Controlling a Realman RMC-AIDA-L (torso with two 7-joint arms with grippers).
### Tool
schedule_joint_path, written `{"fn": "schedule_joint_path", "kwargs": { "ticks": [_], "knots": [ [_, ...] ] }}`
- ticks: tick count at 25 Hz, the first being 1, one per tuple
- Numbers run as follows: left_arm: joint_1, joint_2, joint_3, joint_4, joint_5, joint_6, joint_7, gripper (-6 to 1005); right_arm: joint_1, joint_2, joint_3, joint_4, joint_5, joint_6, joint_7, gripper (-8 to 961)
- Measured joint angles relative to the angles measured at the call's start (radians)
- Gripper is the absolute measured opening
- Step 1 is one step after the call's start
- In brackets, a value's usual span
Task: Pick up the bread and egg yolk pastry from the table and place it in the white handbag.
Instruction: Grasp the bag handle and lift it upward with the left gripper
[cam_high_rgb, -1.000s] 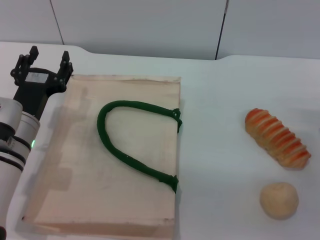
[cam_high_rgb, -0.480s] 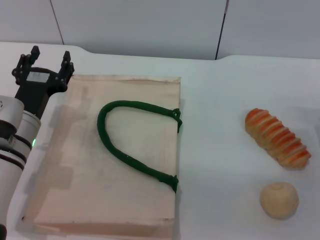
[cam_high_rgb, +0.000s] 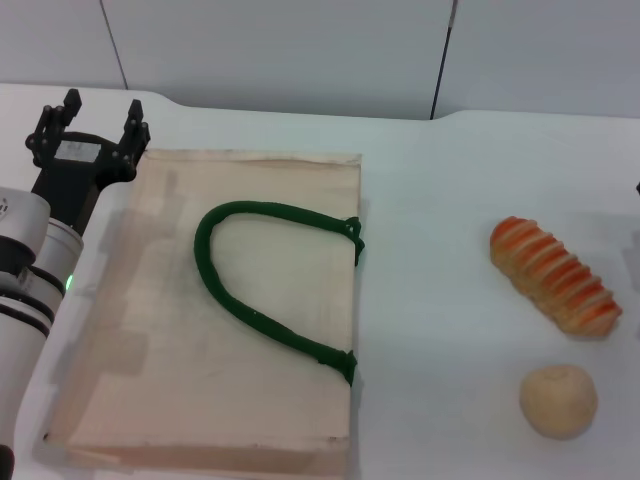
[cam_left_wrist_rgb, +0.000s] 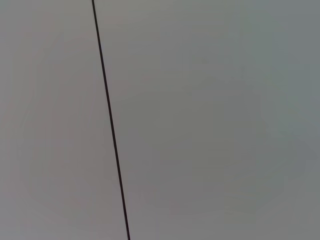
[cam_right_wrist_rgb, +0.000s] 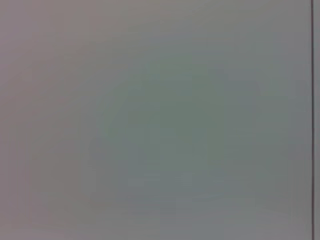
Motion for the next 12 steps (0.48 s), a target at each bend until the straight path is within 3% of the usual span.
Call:
{"fn": "schedule_joint_path", "kwargs": {
  "ticks": [12],
  "knots": [
    [-0.012, 0.002, 0.005, 0.032, 0.010, -0.052, 0.037, 708, 0.009, -0.001, 0.005, 0.013, 0.001, -0.036, 0.000, 861]
  ]
}}
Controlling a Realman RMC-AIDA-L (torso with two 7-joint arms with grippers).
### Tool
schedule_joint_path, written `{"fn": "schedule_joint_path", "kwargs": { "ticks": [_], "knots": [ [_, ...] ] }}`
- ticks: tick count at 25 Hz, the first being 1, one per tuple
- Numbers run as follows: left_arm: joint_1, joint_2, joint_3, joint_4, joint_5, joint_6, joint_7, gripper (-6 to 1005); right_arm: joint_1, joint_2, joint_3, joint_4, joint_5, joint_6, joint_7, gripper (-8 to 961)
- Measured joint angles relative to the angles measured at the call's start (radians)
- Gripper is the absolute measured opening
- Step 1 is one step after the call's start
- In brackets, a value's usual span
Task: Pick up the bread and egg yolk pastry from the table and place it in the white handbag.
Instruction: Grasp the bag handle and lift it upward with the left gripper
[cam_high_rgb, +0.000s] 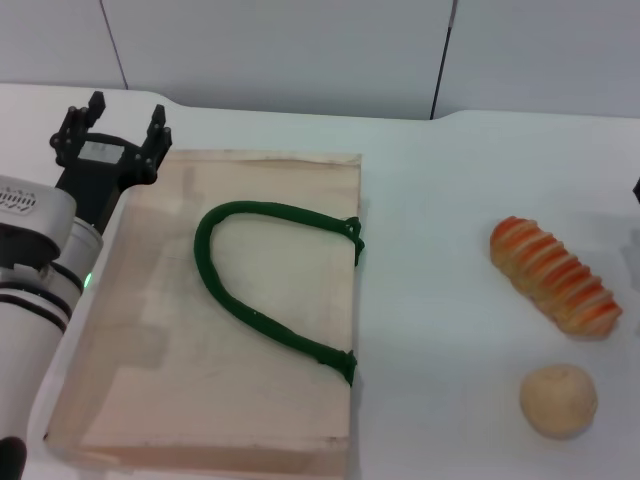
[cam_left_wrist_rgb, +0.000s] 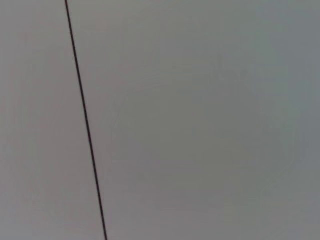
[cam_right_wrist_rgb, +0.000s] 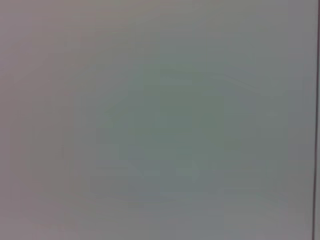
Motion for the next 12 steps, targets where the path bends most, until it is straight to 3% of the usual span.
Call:
{"fn": "schedule_joint_path", "kwargs": {
  "ticks": [7, 12],
  "knots": [
    [-0.026, 0.011, 0.001, 0.032, 0.036, -0.058, -0.007, 693, 0.000, -0.002, 0.002, 0.008, 0.000, -0.002, 0.000, 861],
    [-0.024, 0.035, -0.003, 0.075, 0.128, -0.054, -0.079, 683, -0.001, -0.003, 0.001, 0.009, 0.000, -0.002, 0.000, 860]
  ]
}}
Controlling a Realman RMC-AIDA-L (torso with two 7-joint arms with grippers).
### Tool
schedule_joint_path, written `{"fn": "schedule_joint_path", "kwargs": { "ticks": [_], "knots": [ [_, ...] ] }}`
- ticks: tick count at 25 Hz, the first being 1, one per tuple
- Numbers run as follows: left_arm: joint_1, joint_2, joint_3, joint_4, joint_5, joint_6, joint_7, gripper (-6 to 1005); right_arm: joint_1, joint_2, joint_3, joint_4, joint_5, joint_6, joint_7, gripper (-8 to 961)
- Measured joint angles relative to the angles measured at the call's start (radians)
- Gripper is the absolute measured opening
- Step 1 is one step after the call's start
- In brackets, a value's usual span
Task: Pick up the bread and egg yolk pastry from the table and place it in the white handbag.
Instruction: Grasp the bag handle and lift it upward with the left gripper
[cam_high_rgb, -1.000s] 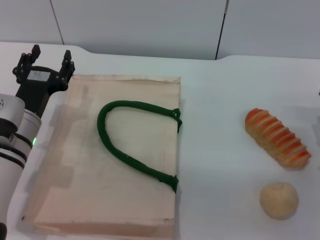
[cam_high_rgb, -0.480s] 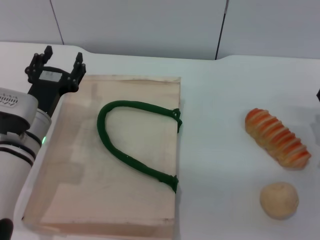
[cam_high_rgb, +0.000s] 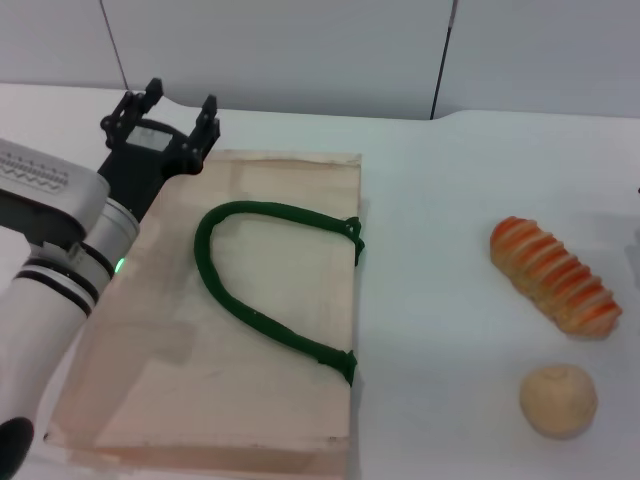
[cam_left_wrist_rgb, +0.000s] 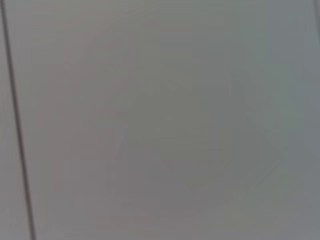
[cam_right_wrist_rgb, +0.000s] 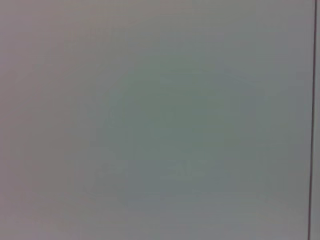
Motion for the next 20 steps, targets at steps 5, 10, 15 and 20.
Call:
{"fn": "schedule_joint_path", "kwargs": {
  "ticks": [5, 10, 15, 20],
  "knots": [
    [-0.019, 0.023, -0.002, -0.025, 0.063, 0.042, -0.140, 673, 0.006, 0.000, 0.000, 0.001, 0.000, -0.008, 0.000, 860],
    [-0.038, 0.031, 0.000, -0.030, 0.103, -0.022, -0.154, 673, 0.011, 0.000, 0.000, 0.002, 0.001, -0.039, 0.000, 860],
    [-0.040, 0.031, -0.009, -0.022, 0.112, -0.094, -0.088, 674, 0.008, 0.000, 0.000, 0.009, 0.002, -0.040, -0.004, 860],
    [-0.016, 0.012, -0.060, 0.008, 0.073, -0.139, 0.088, 674, 0.005, 0.000, 0.000, 0.013, 0.002, -0.048, -0.004, 860]
  ]
}}
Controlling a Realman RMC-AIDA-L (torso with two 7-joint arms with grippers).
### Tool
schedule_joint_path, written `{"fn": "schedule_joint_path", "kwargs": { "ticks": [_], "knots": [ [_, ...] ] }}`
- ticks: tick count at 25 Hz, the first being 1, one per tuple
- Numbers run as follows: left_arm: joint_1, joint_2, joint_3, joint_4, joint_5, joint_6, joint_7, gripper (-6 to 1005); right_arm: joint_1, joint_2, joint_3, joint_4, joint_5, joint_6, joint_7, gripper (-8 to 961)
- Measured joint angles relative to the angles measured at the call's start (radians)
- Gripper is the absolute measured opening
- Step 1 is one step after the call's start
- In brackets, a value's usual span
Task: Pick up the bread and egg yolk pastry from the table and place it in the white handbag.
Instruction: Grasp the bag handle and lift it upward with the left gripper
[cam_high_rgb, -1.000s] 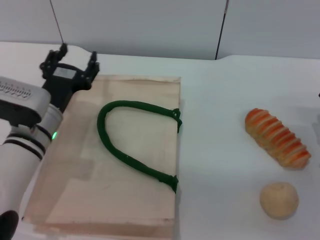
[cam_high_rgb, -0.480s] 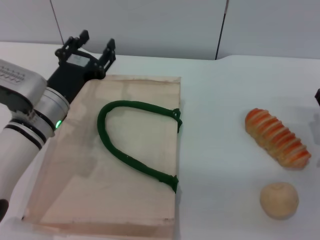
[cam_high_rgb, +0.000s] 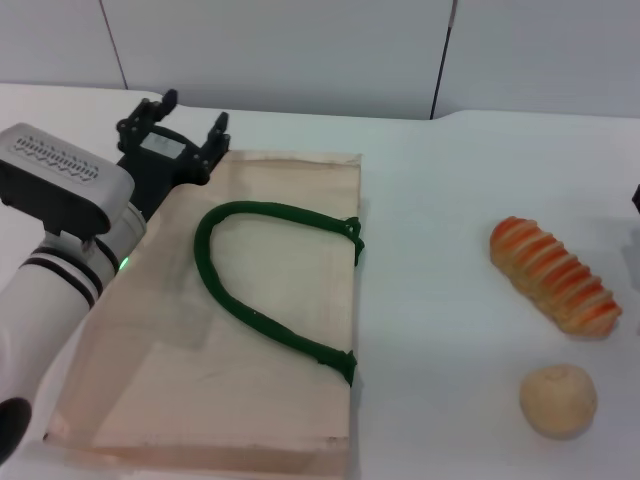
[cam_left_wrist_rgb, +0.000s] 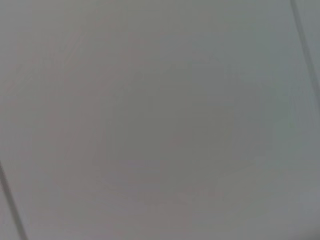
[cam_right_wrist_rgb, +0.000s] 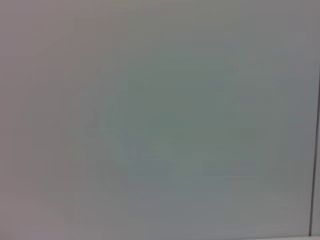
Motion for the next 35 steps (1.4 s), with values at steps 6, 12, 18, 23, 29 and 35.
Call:
{"fn": "schedule_joint_path", "kwargs": {
  "ticks": [6, 12, 18, 23, 29, 35],
  "knots": [
    [0.100, -0.017, -0.196, 0.204, -0.030, -0.167, 0.304, 673, 0.003, 0.000, 0.000, 0.001, 0.000, -0.007, 0.000, 860],
    [0.190, -0.017, -0.353, 0.431, -0.030, -0.417, 0.428, 673, 0.006, 0.000, 0.000, 0.001, 0.000, -0.016, 0.001, 860],
    [0.238, -0.036, -0.477, 0.578, -0.031, -0.646, 0.536, 674, 0.010, -0.001, 0.001, 0.001, 0.000, -0.028, 0.001, 860],
    [0.263, -0.040, -0.560, 0.709, -0.022, -0.881, 0.561, 674, 0.012, -0.001, 0.002, 0.002, 0.000, -0.032, 0.001, 860],
    [0.283, -0.039, -0.653, 0.800, -0.007, -1.070, 0.588, 674, 0.015, -0.003, 0.002, 0.003, 0.000, -0.032, 0.001, 860],
    [0.285, -0.042, -0.738, 0.840, 0.060, -1.197, 0.573, 674, 0.022, -0.003, 0.002, 0.003, 0.000, -0.051, 0.000, 860]
  ]
}}
